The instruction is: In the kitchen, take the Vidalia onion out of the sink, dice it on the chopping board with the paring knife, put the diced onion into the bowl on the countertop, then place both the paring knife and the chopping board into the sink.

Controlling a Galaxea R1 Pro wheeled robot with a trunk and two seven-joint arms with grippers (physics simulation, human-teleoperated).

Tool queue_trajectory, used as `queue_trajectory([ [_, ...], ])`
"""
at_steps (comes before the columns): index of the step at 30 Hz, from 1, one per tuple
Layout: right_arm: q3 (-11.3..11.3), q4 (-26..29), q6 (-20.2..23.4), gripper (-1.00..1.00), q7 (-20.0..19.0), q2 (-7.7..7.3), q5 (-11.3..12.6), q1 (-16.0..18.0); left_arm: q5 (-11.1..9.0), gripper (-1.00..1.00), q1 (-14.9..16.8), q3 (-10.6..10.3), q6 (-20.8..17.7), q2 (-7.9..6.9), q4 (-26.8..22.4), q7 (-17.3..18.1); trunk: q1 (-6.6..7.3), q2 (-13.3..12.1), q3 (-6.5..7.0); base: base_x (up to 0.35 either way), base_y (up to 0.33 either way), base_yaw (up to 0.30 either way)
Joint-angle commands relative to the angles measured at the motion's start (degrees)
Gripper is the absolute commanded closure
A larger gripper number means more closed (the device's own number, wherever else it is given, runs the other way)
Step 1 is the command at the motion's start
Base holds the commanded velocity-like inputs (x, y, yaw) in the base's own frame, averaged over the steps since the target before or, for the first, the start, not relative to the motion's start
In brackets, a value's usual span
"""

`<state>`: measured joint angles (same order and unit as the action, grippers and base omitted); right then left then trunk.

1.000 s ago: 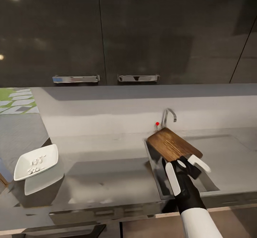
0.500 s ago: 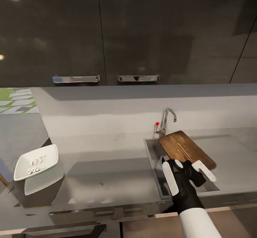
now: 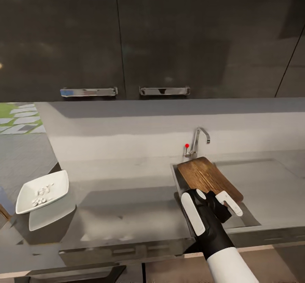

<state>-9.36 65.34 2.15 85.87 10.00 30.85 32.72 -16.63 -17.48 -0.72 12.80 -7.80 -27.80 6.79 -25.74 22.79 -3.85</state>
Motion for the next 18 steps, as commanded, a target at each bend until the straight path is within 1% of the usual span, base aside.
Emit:
queue_trajectory([
  [1, -0.08, 0.05, 0.22, 1.0, 0.25, 0.0, 0.31, 0.06, -0.6, -1.0, -0.01, -0.07, 0.03, -0.03, -0.06, 0.29, -0.04, 0.13, -0.21, 0.077, 0.0, 0.0],
  [6, -0.12, 0.05, 0.15, 1.0, 0.22, 0.0, 0.5, 0.06, -0.6, -1.0, -0.01, -0.07, 0.03, -0.03, -0.01, 0.32, -0.04, 0.13, -0.67, 0.073, 0.0, 0.0],
  [14, -0.04, 0.05, 0.13, 1.0, 0.2, 0.0, 0.55, 0.06, -0.6, -1.0, -0.01, -0.07, 0.03, -0.03, 0.01, 0.3, -0.04, 0.13, -1.4, 0.008, 0.0, 0.0],
  [15, -0.04, 0.05, 0.13, 1.0, 0.19, 0.0, 0.66, 0.06, -0.6, -1.0, -0.01, -0.07, 0.03, -0.03, 0.0, 0.29, -0.04, 0.13, -1.49, 0.0, 0.0, 0.0],
  [18, -0.02, 0.05, 0.13, 1.0, 0.18, 0.0, 1.95, 0.06, -0.6, -1.0, -0.01, -0.07, 0.03, -0.03, 0.01, 0.3, -0.04, 0.13, -1.77, 0.07, 0.0, 0.0],
])
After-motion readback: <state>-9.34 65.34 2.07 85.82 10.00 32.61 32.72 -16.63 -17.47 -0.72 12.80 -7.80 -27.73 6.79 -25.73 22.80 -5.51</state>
